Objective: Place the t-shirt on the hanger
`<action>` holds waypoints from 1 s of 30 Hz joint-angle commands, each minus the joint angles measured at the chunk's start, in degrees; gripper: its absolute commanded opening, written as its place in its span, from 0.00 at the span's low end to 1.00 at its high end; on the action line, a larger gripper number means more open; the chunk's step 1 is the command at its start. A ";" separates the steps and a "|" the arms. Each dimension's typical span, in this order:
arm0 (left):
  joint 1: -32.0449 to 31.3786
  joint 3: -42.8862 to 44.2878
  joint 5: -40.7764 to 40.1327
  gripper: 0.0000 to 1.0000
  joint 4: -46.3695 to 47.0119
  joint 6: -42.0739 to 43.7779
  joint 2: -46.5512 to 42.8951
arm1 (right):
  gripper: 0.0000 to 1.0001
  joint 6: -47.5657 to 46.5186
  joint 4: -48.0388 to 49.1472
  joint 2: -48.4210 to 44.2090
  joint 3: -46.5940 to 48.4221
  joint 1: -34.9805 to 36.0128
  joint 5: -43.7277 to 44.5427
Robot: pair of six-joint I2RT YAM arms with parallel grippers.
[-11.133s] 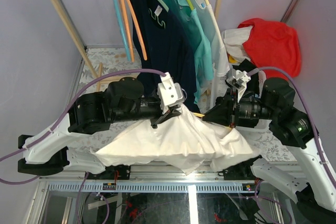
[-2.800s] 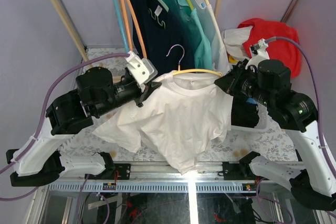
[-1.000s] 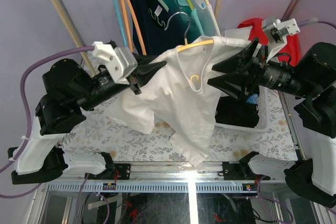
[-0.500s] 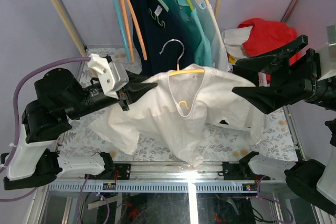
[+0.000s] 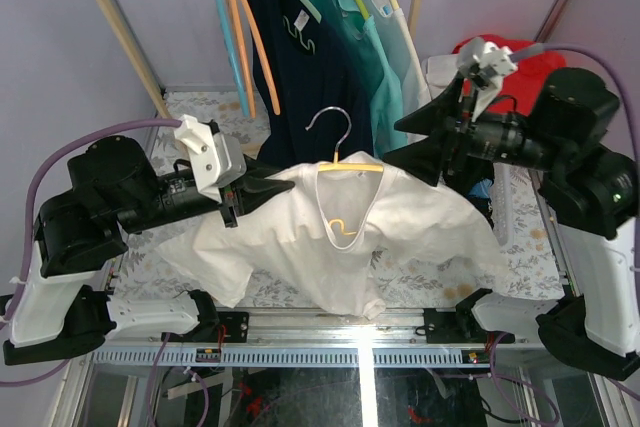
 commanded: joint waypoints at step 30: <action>-0.29 -5.63 1.81 0.00 5.99 -3.08 -6.72 | 0.73 3.95 -0.49 -8.68 -11.86 0.05 -3.88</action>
